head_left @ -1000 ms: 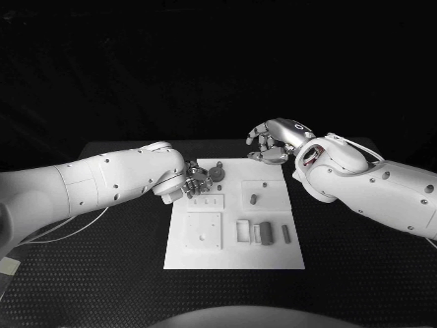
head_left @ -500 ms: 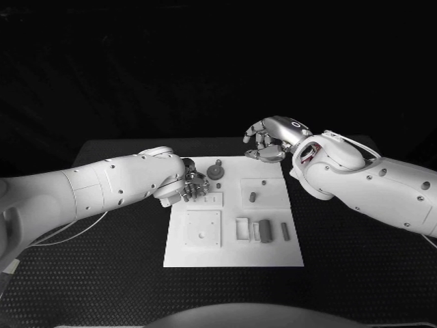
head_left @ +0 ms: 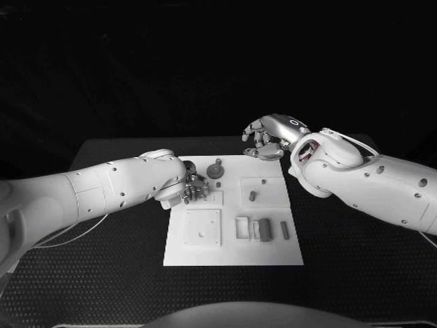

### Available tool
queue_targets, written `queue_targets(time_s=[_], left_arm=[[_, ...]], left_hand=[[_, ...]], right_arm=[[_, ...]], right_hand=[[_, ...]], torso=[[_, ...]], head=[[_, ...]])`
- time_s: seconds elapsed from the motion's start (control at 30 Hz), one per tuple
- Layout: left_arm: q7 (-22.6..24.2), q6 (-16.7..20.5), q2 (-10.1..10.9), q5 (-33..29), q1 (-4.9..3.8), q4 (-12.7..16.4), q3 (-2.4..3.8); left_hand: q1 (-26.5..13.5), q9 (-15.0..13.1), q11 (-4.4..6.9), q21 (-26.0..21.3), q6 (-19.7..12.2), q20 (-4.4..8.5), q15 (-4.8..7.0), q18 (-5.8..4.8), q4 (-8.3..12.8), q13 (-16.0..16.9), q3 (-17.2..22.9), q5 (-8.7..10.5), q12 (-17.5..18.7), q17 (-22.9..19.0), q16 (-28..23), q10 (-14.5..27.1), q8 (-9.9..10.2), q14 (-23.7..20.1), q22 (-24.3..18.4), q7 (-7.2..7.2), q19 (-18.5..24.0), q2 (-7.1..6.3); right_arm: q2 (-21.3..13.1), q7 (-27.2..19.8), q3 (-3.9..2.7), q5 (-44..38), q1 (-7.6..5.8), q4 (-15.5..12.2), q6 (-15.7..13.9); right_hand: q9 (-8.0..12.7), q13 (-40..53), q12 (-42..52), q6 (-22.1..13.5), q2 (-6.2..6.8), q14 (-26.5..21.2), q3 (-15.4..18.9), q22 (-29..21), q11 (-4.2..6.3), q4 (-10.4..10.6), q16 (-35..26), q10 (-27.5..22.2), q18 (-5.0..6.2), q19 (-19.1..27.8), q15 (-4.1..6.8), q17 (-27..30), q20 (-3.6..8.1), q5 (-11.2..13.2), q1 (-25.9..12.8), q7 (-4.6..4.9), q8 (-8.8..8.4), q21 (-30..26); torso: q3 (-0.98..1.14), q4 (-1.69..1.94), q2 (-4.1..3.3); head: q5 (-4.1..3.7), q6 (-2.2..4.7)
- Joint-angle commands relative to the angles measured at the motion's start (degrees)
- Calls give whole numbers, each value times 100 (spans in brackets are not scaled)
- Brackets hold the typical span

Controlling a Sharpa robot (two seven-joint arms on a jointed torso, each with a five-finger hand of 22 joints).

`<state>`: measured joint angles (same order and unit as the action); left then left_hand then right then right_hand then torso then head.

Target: Assemble the parts on the task board

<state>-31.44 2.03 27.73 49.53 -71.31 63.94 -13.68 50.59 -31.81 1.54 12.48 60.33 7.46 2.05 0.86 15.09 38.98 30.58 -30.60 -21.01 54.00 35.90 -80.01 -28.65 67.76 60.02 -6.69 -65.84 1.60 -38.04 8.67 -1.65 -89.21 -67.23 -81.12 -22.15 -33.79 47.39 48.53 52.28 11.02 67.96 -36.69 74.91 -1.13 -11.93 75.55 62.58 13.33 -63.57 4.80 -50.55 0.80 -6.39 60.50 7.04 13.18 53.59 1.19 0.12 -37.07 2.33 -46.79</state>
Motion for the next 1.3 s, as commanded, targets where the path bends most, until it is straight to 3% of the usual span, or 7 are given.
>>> queue_targets(time_s=[0.03, 0.4, 1.3], left_arm=[[39, 110, -35, 34, 17, -13, 4], [47, 185, -120, 84, 84, -100, 5], [39, -39, -197, 320, 88, -240, 6]], left_hand=[[40, -5, 69, 20, 404, 18, -4, -2, 24, 7, 14, -7, -34, -14, 47, 109, -33, -38, 17, 448, 19, 84], [24, -12, 76, 33, 406, 25, 3, 2, 44, 12, 22, -18, -74, -36, 97, 111, -58, -37, 50, 454, 6, 91], [8, -15, 76, 34, 392, 27, 5, 2, 57, 10, 34, -5, -104, -70, 139, 134, -74, -55, 82, 453, 11, 80]], right_arm=[[11, -25, -5, -17, -4, 0, 93], [14, -59, -6, 13, -4, 2, 68], [24, -74, -8, 48, -5, 13, 162]], right_hand=[[5, 9, -20, -19, -15, -1, 9, 28, -13, 32, -30, -21, 167, -20, 16, 5, 25, -7, 44, 70, -17, -32], [4, 10, -19, -14, -28, 2, 10, 29, -12, 34, -30, -18, 167, -22, 17, 5, 25, -6, 48, 70, -15, -32], [7, 13, -21, -13, -27, 8, 32, 30, -12, 55, -30, -15, 167, -27, 17, 5, 22, -4, 23, 70, -19, -33]], torso=[[0, -3, -3], [2, -4, -3], [5, -4, 0]], head=[[2, 5], [-1, 5], [-10, -51]])
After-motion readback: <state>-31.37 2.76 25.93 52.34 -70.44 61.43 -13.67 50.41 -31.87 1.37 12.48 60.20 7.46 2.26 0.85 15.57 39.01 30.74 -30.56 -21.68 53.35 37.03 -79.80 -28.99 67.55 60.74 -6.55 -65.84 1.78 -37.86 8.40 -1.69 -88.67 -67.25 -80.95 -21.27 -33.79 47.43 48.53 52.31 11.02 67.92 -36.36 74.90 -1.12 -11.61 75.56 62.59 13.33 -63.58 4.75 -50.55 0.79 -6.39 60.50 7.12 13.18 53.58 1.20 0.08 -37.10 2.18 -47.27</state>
